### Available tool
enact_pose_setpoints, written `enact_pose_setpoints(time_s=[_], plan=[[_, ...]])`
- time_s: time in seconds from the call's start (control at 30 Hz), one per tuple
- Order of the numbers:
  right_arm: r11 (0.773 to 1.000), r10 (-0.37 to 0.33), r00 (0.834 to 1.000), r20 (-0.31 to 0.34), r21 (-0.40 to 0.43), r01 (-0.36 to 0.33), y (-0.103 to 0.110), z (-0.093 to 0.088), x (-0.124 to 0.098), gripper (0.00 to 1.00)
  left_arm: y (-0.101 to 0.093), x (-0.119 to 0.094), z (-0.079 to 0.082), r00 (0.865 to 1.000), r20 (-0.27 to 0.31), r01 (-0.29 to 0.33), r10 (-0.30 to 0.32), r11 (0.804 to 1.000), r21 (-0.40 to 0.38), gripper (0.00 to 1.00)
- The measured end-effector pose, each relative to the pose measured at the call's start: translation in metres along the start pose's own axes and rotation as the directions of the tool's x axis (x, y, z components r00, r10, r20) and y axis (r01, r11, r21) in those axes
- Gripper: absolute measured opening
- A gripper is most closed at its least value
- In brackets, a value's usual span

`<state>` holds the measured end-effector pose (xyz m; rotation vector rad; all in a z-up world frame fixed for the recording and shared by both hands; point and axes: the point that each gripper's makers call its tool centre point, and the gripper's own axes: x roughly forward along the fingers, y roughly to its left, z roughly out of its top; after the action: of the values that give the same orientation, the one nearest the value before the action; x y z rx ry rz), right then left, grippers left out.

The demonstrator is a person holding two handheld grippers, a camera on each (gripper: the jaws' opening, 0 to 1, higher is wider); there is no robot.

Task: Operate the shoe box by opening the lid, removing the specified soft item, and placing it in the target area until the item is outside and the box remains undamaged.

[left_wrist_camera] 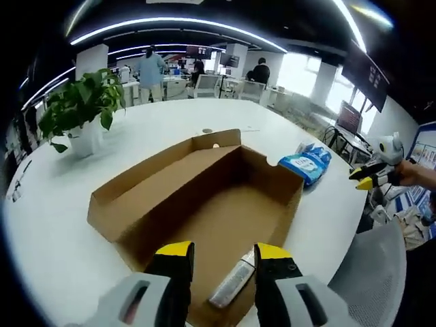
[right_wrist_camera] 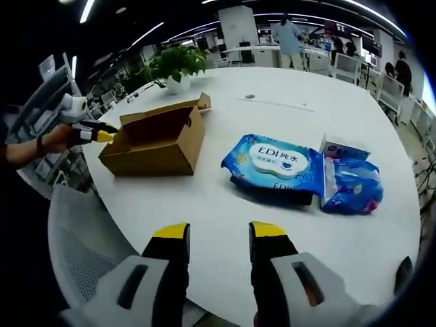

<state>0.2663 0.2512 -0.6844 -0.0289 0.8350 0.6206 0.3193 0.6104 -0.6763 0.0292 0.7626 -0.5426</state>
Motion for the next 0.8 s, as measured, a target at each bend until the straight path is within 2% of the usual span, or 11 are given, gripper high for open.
enact_pose_setpoints(time_s=[0.13, 0.43, 0.53, 0.7, 0.8], plan=[[1.000, -0.005, 1.000, -0.002, 0.012, 0.005, 0.000, -0.004, -0.002, 0.32, 0.001, 0.006, 0.001, 0.999, -0.019, 0.026, -0.026, 0.999, 0.023, 0.36], [0.999, -0.029, 0.999, -0.020, 0.042, 0.030, -0.004, -0.021, -0.005, 0.32, 0.004, 0.021, -0.010, 0.985, -0.130, 0.128, -0.113, 0.986, 0.109, 0.42], [0.998, -0.032, 0.999, -0.025, 0.049, 0.034, -0.003, -0.026, -0.007, 0.32, 0.002, 0.026, -0.017, 0.970, -0.193, 0.176, -0.145, 0.972, 0.156, 0.45], [0.996, -0.049, 0.999, -0.024, 0.072, 0.051, -0.004, -0.032, -0.006, 0.32, -0.009, 0.034, -0.024, 0.950, -0.243, 0.245, -0.197, 0.951, 0.189, 0.45], [0.994, -0.056, 0.998, -0.015, 0.090, 0.057, -0.003, -0.034, -0.006, 0.32, -0.011, 0.040, -0.031, 0.939, -0.281, 0.267, -0.199, 0.936, 0.229, 0.46]])
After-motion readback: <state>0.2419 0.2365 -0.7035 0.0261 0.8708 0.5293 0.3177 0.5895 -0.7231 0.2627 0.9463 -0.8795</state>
